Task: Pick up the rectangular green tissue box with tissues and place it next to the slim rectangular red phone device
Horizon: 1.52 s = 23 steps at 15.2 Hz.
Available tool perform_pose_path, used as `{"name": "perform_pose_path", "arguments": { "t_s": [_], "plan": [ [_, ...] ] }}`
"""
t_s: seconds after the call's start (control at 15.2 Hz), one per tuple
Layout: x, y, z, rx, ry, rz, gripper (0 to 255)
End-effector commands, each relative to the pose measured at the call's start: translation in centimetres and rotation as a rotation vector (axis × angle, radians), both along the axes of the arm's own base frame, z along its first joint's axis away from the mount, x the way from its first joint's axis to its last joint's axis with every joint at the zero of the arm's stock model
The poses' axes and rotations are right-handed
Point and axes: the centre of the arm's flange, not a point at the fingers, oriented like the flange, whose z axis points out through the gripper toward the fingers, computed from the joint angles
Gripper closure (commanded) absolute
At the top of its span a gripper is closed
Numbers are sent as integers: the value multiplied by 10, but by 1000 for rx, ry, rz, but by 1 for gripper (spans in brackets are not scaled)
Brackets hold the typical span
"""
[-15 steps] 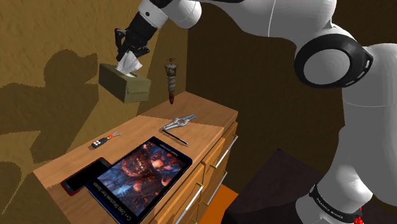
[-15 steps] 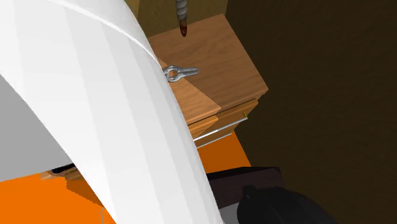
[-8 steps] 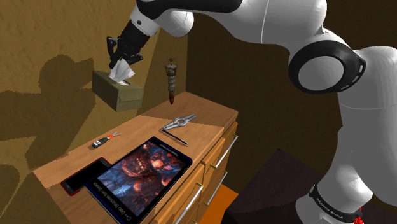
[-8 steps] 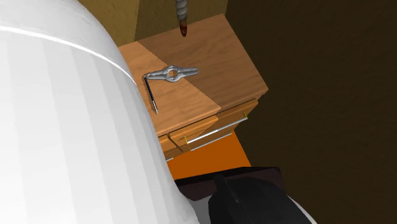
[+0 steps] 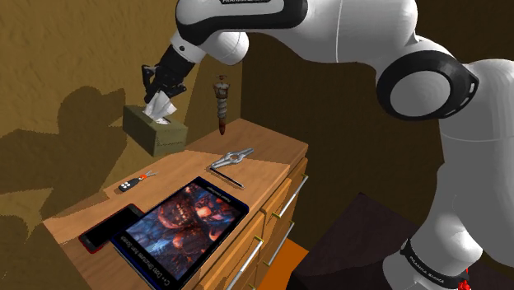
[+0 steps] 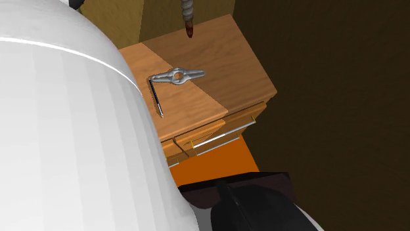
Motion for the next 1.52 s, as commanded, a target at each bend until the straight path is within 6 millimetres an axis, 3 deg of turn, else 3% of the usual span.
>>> {"name": "perform_pose_path", "arguments": {
  "t_s": [0.0,1.45],
  "plan": [
    [-1,0,-12,0,-1,0,255],
    [-1,0,-128,0,-1,0,255]
  ]
}}
